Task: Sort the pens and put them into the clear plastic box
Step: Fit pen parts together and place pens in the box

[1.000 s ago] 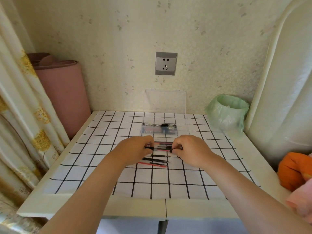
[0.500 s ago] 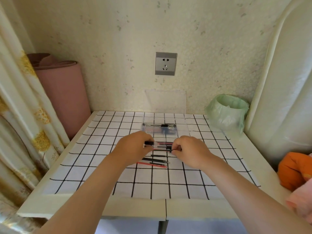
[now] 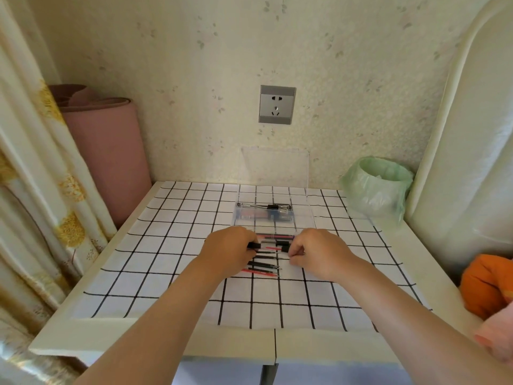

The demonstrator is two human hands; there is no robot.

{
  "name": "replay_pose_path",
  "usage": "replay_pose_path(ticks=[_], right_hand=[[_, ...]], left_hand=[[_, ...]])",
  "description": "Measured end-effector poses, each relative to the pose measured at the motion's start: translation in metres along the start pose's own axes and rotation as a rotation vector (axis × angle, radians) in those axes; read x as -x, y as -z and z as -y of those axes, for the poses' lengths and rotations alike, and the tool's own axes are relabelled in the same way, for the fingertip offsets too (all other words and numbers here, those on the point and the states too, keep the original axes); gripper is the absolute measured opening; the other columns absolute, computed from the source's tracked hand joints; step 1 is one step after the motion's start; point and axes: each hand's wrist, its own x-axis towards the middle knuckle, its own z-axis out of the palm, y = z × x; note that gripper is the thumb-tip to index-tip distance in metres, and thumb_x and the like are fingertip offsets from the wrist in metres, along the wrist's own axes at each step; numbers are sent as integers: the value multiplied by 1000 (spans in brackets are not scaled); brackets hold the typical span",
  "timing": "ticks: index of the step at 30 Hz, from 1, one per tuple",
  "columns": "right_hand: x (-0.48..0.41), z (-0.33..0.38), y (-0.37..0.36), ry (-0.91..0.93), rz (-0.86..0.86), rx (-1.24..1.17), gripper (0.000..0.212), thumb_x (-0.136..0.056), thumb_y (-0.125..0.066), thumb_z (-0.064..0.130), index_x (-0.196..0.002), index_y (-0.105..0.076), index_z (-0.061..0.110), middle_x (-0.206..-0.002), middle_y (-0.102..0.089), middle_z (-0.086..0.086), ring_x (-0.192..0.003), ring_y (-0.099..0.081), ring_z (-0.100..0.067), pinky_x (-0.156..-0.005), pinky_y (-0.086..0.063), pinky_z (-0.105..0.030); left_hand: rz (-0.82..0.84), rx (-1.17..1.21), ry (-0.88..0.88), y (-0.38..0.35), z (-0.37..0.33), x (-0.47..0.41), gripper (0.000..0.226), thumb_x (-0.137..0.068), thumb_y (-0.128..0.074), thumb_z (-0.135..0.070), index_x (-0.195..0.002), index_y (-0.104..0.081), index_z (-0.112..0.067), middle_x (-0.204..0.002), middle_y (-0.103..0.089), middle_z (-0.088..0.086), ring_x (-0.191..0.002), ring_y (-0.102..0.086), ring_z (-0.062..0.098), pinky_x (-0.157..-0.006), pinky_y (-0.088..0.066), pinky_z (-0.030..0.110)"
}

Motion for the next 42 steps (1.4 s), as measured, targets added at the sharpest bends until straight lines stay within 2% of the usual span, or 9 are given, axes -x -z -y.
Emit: replay_pose_path(ticks=[3, 9, 12, 18, 24, 30, 34, 37, 42], right_hand=[[3, -2, -4, -20, 104, -27, 19, -85, -71, 33, -104, -72, 32, -97, -67, 16, -92, -63, -6, -84, -52, -27], [4, -2, -4, -33, 88, 0, 16, -81, -74, 37, -96, -70, 33, -88, -64, 16, -86, -62, -6, -76, -50, -25], [2, 1, -3, -21, 99, -17, 26, -81, -74, 38, -106, -69, 35, -94, -64, 15, -87, -61, -7, -78, -52, -27], [-13, 6, 4, 43, -191, -96, 17, -92, -62, 29, -107, -68, 36, -99, -61, 14, -81, -56, -6, -78, -51, -31], [-42, 10, 3, 84, -257, -20, 24, -98, -54, 22, -117, -69, 27, -114, -65, 9, -91, -58, -10, -85, -48, -29], [-80, 16, 5, 59, -91, 59, 20, -96, -59, 23, -107, -73, 30, -113, -70, 8, -103, -63, -16, -91, -50, -34], [-100, 18, 12, 15, 72, 5, 18, -84, -75, 17, -100, -76, 26, -102, -72, 6, -96, -65, -13, -91, -51, -28], [-108, 19, 18, 7, 135, 37, 16, -82, -75, 16, -94, -78, 26, -95, -72, 11, -89, -65, -8, -80, -48, -20], [-116, 20, 18, -20, 230, 155, 21, -78, -79, 17, -94, -78, 30, -90, -68, 15, -90, -62, -8, -76, -45, -20]], left_hand=[[10, -8, 6, -6, 1, -1, 19, -95, -57, -29, -110, -68, -30, -101, -66, -7, -89, -62, 15, -71, -46, 26], [15, 22, 7, -8, 1, -4, 19, -94, -58, -32, -110, -67, -31, -103, -67, -7, -91, -62, 15, -71, -45, 25], [58, 64, -12, -6, 0, -3, 21, -91, -61, -41, -108, -67, -31, -98, -65, -9, -87, -60, 13, -69, -46, 26], [118, 58, -35, -4, 6, -2, 30, -84, -68, -45, -110, -66, -31, -98, -60, -9, -89, -59, 14, -69, -45, 27], [1, 128, -29, -3, 11, -4, 25, -91, -61, -42, -113, -66, -31, -105, -64, -7, -89, -60, 13, -75, -50, 29], [-216, 170, -51, -1, 23, -10, 40, -94, -60, -32, -133, -50, -34, -122, -52, -7, -95, -58, 15, -71, -44, 28], [-200, 135, -19, -6, 32, -12, 43, -95, -58, -28, -137, -51, -31, -124, -46, -4, -97, -58, 18, -75, -50, 31], [-161, 139, -6, -11, 37, -11, 45, -96, -59, -28, -139, -50, -31, -127, -46, -5, -102, -57, 18, -82, -51, 32], [-161, 139, -14, -11, 36, -13, 42, -96, -59, -29, -137, -53, -31, -124, -47, -4, -102, -57, 17, -82, -51, 31]])
